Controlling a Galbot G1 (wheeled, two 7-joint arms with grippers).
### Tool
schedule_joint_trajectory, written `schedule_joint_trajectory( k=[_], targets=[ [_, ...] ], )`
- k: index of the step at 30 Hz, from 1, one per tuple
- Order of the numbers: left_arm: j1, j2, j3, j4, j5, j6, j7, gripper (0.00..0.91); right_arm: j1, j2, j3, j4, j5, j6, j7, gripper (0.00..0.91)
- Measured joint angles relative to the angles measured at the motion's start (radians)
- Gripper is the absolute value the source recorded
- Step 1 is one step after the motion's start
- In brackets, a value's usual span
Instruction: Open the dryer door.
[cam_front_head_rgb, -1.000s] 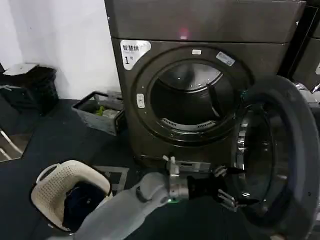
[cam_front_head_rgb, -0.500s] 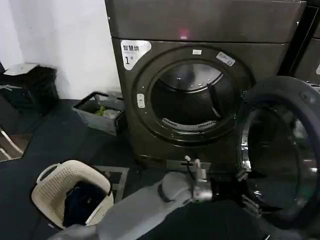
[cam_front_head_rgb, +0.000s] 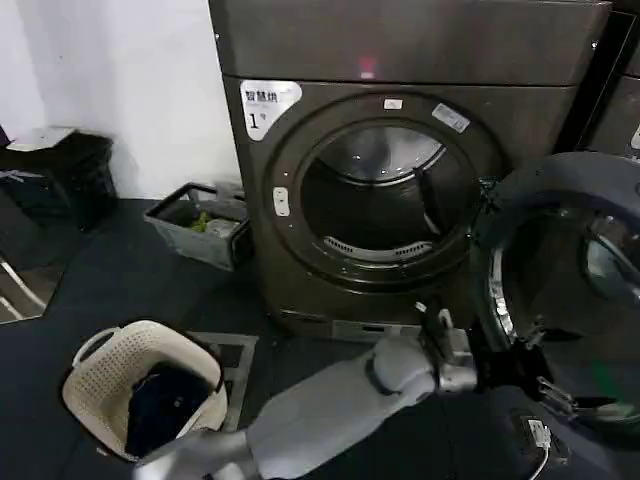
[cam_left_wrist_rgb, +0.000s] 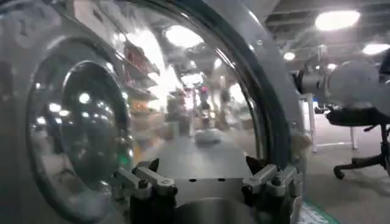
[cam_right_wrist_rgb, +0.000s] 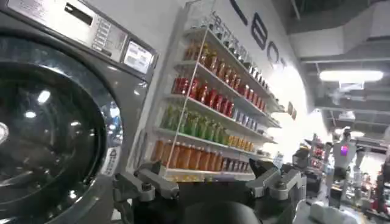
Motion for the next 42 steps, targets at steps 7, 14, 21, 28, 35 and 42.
schedule_joint_trajectory(
  k=[7, 14, 21, 28, 35, 42],
  targets=[
    [-0.013, -0.017, 0.006, 0.063, 0.091, -0.062, -0.056, 0.907, -0.011, -0.004, 0.010, -0.004, 0.001, 0.003, -0.001, 0.907],
    [-0.029, -0.017, 0.005, 0.149, 0.149, -0.100, -0.099, 0.907, -0.019, -0.010, 0.016, -0.002, 0.003, 0.003, 0.000, 0.907],
    [-0.043, -0.017, 0.002, 0.207, 0.164, -0.122, -0.106, 0.907, -0.021, -0.011, 0.015, -0.002, 0.003, 0.003, 0.000, 0.907],
    [-0.045, -0.017, 0.006, 0.222, 0.166, -0.132, -0.111, 0.907, -0.026, -0.010, 0.021, 0.000, 0.004, 0.003, 0.001, 0.907],
    [-0.048, -0.017, 0.005, 0.222, 0.155, -0.146, -0.111, 0.907, -0.021, -0.007, 0.014, 0.000, 0.003, 0.003, 0.001, 0.907],
    [-0.029, -0.017, 0.005, 0.185, 0.120, -0.236, -0.108, 0.907, -0.018, -0.017, 0.010, -0.001, 0.002, 0.003, 0.001, 0.907]
  ],
)
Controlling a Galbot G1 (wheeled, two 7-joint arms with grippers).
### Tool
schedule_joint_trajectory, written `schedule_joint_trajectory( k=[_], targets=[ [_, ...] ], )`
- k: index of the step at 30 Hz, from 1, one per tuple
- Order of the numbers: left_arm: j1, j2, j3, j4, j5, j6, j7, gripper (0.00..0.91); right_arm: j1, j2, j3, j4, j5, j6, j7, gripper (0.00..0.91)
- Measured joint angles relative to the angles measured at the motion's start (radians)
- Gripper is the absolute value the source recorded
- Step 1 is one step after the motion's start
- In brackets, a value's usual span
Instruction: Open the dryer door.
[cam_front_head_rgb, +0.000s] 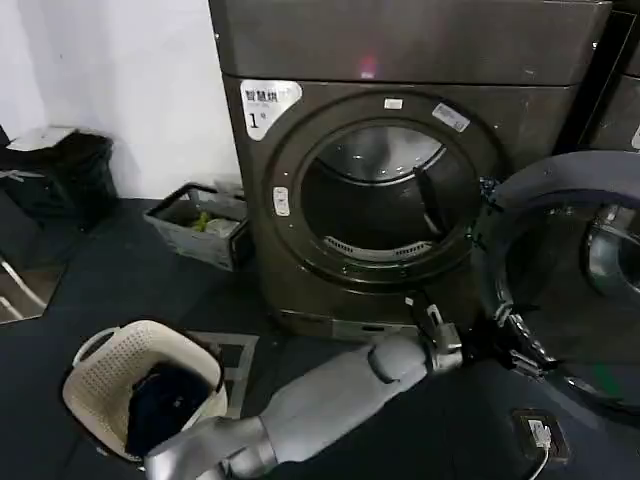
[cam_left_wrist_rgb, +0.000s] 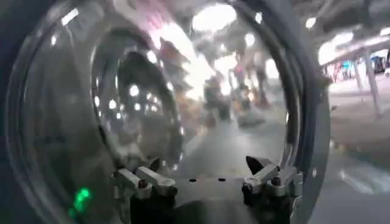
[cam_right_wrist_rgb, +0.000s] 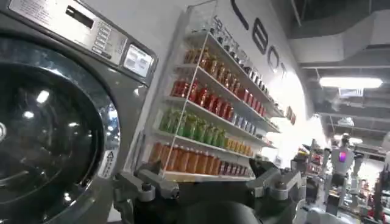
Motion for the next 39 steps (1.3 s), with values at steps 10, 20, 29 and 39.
schedule_joint_trajectory(
  k=[10, 20, 29, 39],
  targets=[
    [0.002, 0.000, -0.005, -0.062, -0.105, -0.250, -0.009, 0.907, 0.012, -0.007, -0.015, 0.001, -0.003, -0.001, 0.000, 0.907],
    [0.018, 0.001, 0.015, -0.130, -0.126, -0.304, 0.023, 0.907, 0.013, -0.018, -0.008, -0.003, -0.004, -0.002, -0.001, 0.907],
    [0.011, 0.188, 0.011, -0.197, -0.113, -0.288, 0.024, 0.907, 0.018, -0.025, 0.014, -0.009, -0.026, 0.008, -0.001, 0.907],
    [0.016, 0.390, -0.001, -0.267, -0.113, -0.274, 0.031, 0.907, 0.023, -0.031, 0.028, -0.006, -0.039, 0.010, -0.008, 0.907]
  ],
)
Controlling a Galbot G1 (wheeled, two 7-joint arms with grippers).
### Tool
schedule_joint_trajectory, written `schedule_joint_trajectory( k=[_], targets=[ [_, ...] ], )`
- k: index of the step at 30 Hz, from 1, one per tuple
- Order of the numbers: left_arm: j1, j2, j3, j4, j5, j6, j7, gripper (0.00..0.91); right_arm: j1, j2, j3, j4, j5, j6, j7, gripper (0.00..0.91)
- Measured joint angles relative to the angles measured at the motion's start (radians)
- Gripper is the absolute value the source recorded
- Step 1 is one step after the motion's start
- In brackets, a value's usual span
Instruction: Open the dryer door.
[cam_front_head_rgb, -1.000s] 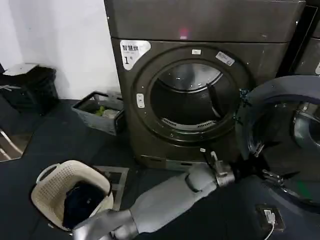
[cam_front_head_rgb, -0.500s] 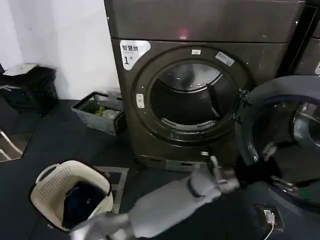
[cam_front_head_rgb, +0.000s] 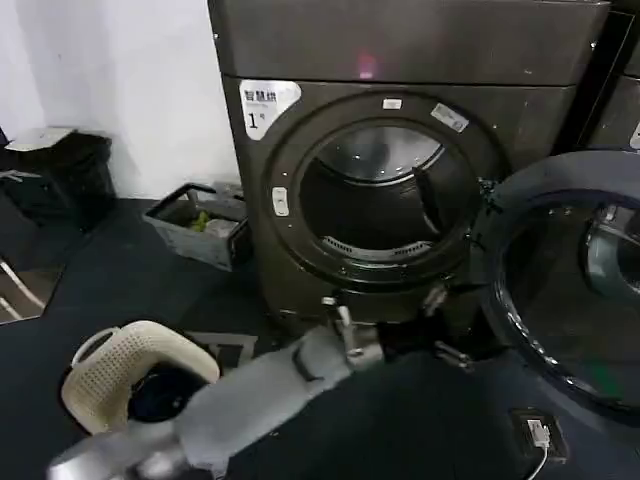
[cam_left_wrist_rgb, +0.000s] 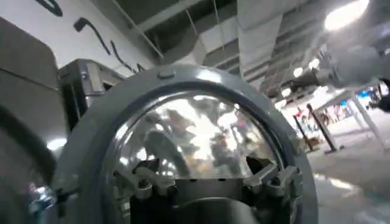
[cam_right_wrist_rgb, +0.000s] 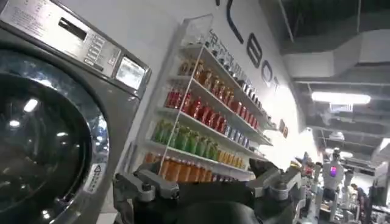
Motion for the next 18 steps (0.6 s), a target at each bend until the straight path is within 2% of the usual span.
schedule_joint_trajectory(
  k=[11, 18],
  targets=[
    [0.030, 0.292, -0.046, -0.118, 0.064, 0.112, 0.032, 0.907, 0.030, -0.009, -0.016, 0.005, -0.050, -0.004, 0.001, 0.907],
    [0.050, 0.466, -0.074, -0.168, 0.144, 0.226, 0.039, 0.907, 0.030, -0.021, -0.016, -0.010, -0.060, -0.003, -0.001, 0.907]
  ],
)
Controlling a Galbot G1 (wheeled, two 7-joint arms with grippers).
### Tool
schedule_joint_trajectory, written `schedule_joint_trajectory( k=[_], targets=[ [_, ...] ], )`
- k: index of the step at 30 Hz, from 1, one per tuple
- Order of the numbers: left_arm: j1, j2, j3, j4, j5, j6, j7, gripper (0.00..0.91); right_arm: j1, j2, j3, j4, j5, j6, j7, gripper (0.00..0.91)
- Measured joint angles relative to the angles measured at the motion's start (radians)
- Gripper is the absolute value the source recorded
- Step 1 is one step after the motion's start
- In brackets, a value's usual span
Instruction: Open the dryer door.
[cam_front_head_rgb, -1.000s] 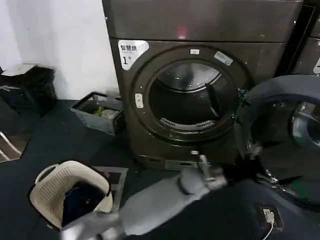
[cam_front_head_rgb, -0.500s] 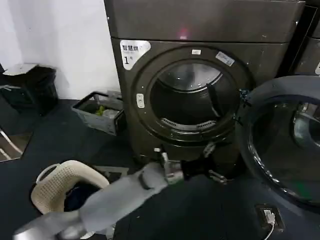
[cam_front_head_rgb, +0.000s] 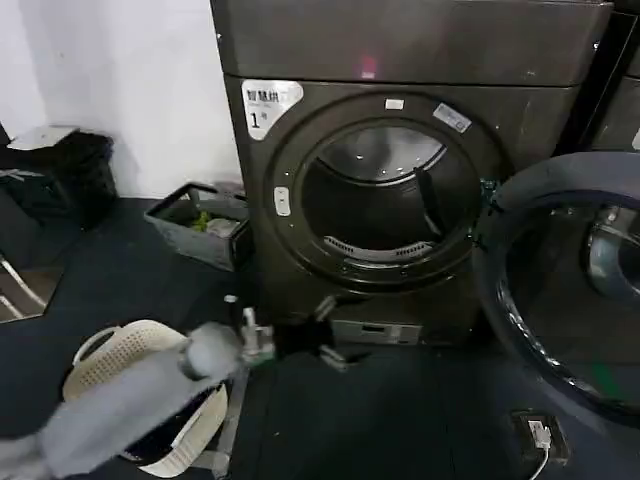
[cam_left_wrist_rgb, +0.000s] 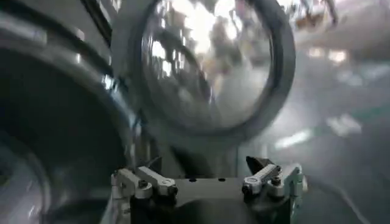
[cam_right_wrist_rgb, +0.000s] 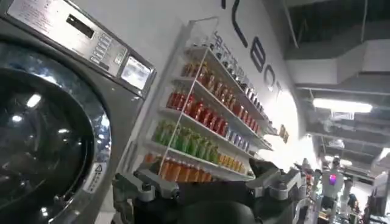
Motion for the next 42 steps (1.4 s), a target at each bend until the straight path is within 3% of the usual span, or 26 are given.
schedule_joint_trajectory(
  k=[7, 15, 22, 33, 42],
  targets=[
    [0.006, 0.135, -0.015, -0.041, 0.047, 0.126, 0.064, 0.907, 0.009, -0.012, -0.007, -0.012, -0.007, 0.000, 0.000, 0.907],
    [-0.004, 0.290, 0.012, -0.061, 0.093, 0.168, 0.072, 0.907, 0.014, -0.020, -0.008, -0.023, -0.017, 0.000, 0.000, 0.907],
    [0.028, 0.415, -0.007, -0.069, 0.153, 0.173, 0.123, 0.907, 0.016, -0.019, -0.011, -0.025, -0.025, 0.000, 0.000, 0.907],
    [0.265, 0.584, -0.269, -0.090, 0.284, 0.190, 0.165, 0.907, 0.036, -0.019, -0.032, -0.026, -0.038, 0.000, 0.000, 0.907],
    [0.323, 0.662, -0.344, -0.061, 0.344, 0.173, 0.187, 0.907, 0.041, -0.014, -0.033, -0.026, -0.044, 0.002, 0.001, 0.907]
  ],
)
